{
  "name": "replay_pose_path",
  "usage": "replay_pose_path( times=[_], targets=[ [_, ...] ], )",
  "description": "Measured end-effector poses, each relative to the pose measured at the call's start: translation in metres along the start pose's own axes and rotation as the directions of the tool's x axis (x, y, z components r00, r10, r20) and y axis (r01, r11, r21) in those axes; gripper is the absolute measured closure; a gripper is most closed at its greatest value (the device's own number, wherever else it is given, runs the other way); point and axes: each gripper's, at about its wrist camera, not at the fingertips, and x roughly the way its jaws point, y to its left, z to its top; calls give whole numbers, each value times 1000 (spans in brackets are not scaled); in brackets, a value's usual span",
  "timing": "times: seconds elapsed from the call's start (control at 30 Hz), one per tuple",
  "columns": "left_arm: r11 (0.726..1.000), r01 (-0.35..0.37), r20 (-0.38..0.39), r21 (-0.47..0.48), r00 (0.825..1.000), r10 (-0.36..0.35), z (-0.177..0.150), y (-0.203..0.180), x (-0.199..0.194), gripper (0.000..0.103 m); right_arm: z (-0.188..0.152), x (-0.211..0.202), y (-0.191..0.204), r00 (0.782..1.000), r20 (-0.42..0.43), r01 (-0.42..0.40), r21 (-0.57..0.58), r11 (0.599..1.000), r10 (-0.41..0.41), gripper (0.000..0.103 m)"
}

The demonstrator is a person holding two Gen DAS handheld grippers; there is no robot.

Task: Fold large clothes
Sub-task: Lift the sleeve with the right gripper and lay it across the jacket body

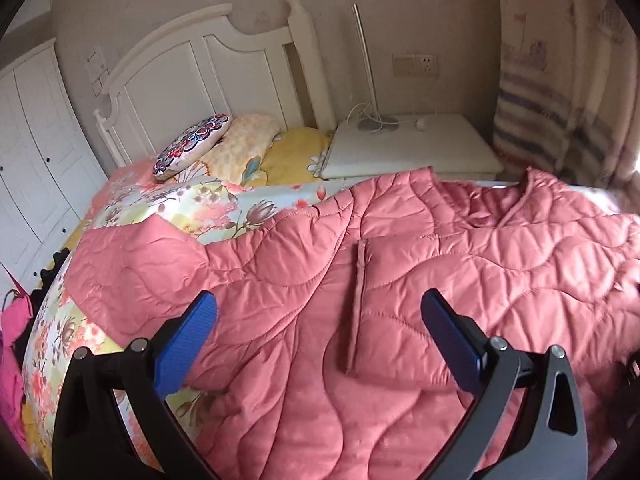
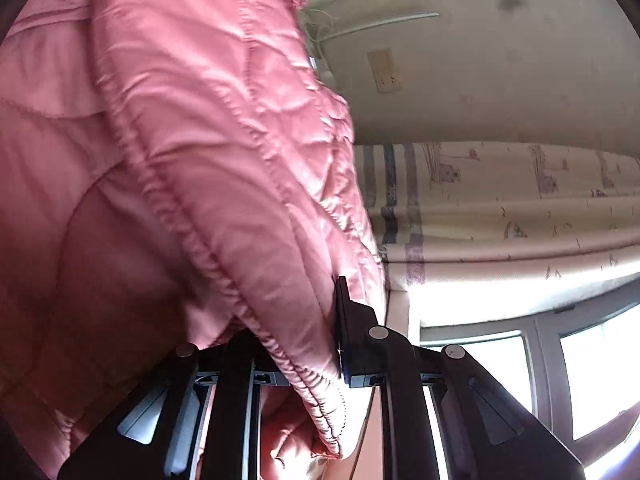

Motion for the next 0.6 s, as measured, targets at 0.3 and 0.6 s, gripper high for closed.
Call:
replay_pose_path(
  times=[0.3,0.6],
  targets=[
    [998,-48,-93,48,994,52,-14,-20,62,2,-46,-50,-75,936,189,-336,241,910,296,33],
    [998,-51,-97,32,994,54,-21,-19,69,2,-58,81,-180,578,454,-738,646,196,679,28]
  ],
)
